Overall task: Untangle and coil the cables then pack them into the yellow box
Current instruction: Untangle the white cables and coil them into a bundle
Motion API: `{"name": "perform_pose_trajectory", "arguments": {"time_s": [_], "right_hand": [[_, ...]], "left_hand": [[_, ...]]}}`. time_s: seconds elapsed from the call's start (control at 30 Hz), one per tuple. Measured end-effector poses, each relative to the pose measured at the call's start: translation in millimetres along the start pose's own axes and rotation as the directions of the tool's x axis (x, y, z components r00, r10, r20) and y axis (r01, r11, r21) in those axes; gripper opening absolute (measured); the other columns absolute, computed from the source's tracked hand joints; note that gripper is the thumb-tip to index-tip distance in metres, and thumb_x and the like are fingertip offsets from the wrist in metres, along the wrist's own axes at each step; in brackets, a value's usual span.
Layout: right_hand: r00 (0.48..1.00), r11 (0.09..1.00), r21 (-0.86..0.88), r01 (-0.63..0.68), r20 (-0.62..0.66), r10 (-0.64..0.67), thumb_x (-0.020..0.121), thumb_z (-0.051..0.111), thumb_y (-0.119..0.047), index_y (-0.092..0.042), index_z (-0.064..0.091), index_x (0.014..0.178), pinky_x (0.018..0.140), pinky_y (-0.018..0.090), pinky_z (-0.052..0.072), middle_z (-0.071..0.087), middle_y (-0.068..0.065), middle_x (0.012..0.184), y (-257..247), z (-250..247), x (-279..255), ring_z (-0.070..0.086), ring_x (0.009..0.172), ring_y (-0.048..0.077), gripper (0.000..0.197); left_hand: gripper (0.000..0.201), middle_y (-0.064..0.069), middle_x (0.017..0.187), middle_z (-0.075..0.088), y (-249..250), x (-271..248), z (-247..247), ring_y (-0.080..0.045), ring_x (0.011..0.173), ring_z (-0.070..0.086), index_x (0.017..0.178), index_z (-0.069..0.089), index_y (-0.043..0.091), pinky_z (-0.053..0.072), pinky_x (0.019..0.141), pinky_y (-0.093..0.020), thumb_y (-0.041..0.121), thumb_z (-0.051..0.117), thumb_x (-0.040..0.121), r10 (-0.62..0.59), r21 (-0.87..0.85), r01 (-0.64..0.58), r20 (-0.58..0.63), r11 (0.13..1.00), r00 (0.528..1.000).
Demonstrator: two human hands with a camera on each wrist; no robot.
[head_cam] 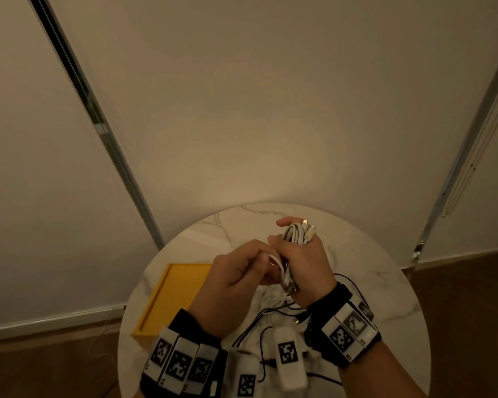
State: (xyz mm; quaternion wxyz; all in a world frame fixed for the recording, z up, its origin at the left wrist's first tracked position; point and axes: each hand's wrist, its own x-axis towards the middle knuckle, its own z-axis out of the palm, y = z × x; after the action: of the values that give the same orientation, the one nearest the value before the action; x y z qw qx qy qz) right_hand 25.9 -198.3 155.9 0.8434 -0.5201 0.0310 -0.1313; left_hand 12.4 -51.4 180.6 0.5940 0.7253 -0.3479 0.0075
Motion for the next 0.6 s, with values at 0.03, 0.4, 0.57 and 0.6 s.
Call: {"name": "perform_pose_trajectory", "arguments": {"time_s": [0.03, 0.4, 0.57, 0.6], "right_hand": [[1.0, 1.0, -0.021, 0.022, 0.012, -0.022, 0.092, 0.062, 0.007, -0.012, 0.059, 0.104, 0.05, 0.029, 0.041, 0.05, 0.007, 0.059, 2, -1, -2, 0.046, 0.048, 0.02, 0.022], [0.959, 0.995, 0.0, -0.101, 0.268, 0.097, 0.076, 0.05, -0.088, -0.018, 0.065, 0.107, 0.067, 0.048, 0.036, 0.057, 0.019, 0.085, 35, 3, -30, 0.042, 0.084, 0.036, 0.078], [0.907, 0.939, 0.202, -0.279, 0.377, 0.188, 0.058, 0.056, -0.097, -0.021, 0.069, 0.105, 0.055, 0.028, 0.032, 0.042, 0.012, 0.079, 42, 4, -39, 0.038, 0.066, 0.022, 0.091], [0.9, 0.943, 0.19, -0.272, 0.397, 0.18, 0.058, 0.054, -0.097, -0.019, 0.068, 0.111, 0.05, 0.026, 0.03, 0.042, 0.012, 0.078, 40, 4, -40, 0.036, 0.062, 0.02, 0.095]], "left_hand": [[0.025, -0.007, 0.08, 0.07, -1, -2, 2, -0.023, 0.077, 0.069, 0.097, 0.065, 0.006, 0.058, 0.074, -0.036, 0.022, 0.047, 0.102, 0.0, 0.018, 0.0, -0.014, 1.0, 1.0], [0.016, 0.006, 0.089, 0.066, -7, -12, 4, -0.012, 0.098, 0.068, 0.082, 0.069, 0.019, 0.056, 0.08, -0.028, 0.012, 0.083, 0.077, 0.087, 0.18, -0.063, -0.127, 0.982, 0.988], [0.014, 0.008, 0.085, 0.071, -7, -20, 0, -0.008, 0.096, 0.07, 0.082, 0.081, 0.02, 0.054, 0.08, -0.02, 0.015, 0.087, 0.071, 0.091, 0.151, -0.056, -0.236, 0.987, 0.967], [0.012, 0.007, 0.081, 0.072, -6, -21, -2, -0.006, 0.085, 0.07, 0.081, 0.081, 0.017, 0.053, 0.073, -0.016, 0.013, 0.085, 0.071, 0.105, 0.162, -0.066, -0.244, 0.985, 0.964]]}}
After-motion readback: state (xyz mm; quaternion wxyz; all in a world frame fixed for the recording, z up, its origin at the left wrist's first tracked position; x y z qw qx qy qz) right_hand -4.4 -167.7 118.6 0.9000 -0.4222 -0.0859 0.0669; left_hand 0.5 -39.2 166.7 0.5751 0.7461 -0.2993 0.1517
